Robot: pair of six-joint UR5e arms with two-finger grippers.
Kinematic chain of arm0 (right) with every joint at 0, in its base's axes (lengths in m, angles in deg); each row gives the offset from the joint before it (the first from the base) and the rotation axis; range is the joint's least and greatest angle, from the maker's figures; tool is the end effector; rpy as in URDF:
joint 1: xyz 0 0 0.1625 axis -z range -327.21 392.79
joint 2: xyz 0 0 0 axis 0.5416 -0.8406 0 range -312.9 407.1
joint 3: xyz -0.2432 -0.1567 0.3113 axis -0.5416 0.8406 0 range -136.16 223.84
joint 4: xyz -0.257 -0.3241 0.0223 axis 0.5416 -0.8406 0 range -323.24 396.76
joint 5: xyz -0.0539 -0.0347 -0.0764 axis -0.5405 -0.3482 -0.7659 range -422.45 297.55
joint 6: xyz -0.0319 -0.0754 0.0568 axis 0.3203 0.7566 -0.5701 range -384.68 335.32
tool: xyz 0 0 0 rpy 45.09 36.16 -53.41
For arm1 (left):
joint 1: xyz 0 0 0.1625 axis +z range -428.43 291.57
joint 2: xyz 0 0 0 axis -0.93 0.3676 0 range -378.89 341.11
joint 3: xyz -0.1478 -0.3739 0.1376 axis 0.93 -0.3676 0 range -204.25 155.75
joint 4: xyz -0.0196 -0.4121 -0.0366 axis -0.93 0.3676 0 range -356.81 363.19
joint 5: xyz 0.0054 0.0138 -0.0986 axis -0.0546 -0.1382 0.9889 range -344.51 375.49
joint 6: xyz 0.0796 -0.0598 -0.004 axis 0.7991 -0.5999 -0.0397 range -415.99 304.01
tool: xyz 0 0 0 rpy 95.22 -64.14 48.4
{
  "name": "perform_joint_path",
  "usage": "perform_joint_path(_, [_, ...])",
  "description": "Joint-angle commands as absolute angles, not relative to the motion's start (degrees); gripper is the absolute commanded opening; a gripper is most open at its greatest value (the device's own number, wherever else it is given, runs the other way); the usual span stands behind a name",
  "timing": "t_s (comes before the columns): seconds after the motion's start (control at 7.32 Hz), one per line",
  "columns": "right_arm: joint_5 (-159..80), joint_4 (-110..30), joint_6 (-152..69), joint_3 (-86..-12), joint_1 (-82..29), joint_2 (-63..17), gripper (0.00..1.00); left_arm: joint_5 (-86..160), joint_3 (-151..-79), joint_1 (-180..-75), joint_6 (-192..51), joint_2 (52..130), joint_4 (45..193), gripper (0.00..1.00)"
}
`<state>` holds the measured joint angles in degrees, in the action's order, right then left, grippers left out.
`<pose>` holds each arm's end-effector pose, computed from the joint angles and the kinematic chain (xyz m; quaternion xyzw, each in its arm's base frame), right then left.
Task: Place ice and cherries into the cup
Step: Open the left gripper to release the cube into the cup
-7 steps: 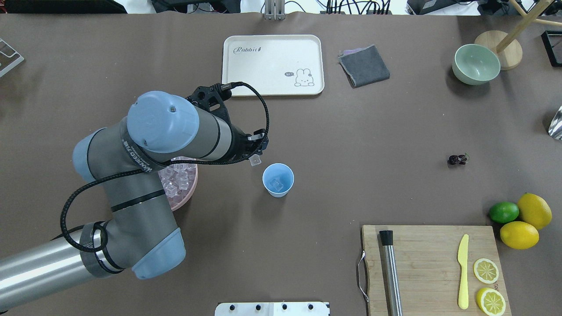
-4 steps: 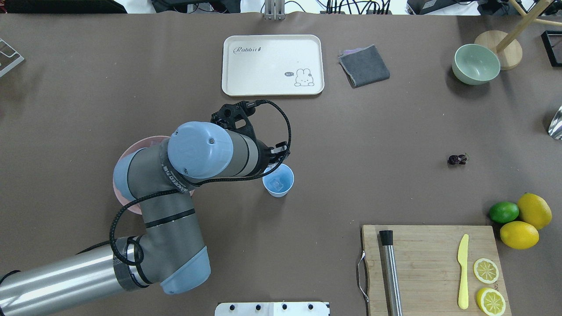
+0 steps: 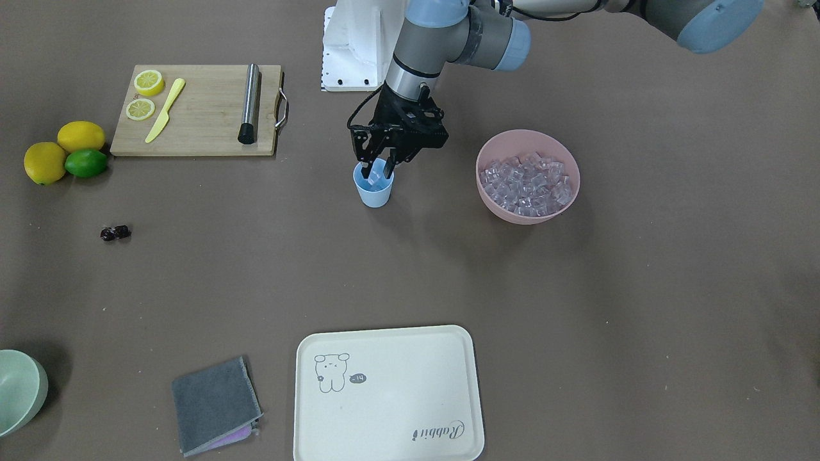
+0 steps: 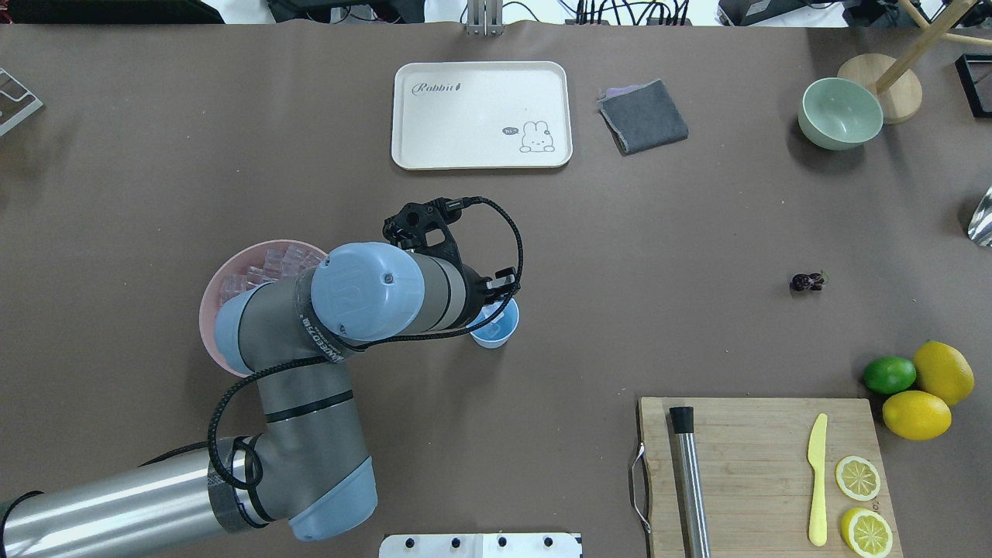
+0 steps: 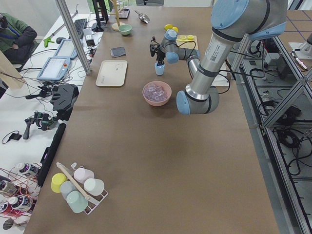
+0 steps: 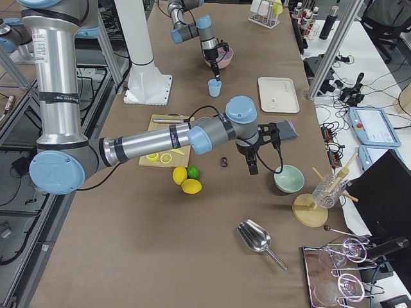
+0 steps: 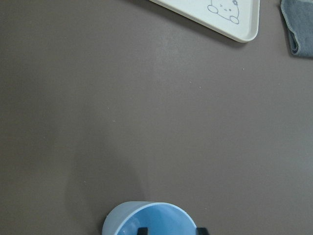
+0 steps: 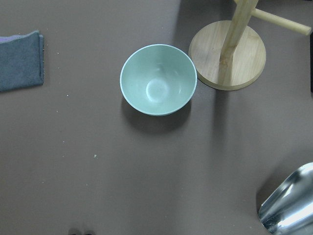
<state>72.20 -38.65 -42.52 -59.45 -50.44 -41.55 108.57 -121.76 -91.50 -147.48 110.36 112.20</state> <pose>0.0026 -0.5150 0.5014 0.1498 -0.4088 -0.0090 0.9002 0.5656 -0.3799 0.1557 0.0795 0.5374 -0.1642 0.8234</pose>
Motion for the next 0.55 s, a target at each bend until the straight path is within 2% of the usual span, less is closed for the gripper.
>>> perform_joint_path(0.0, [72.2,-38.6,-42.5,-59.4,-50.4,-41.6,1.0,108.4,-122.6,-91.5,-147.2,109.9,112.0,0.97])
perform_joint_path(0.41, [72.3,-38.6,-42.6,-59.5,-50.4,-41.6,1.0,108.8,-134.2,-92.8,-141.3,101.0,108.8,0.98])
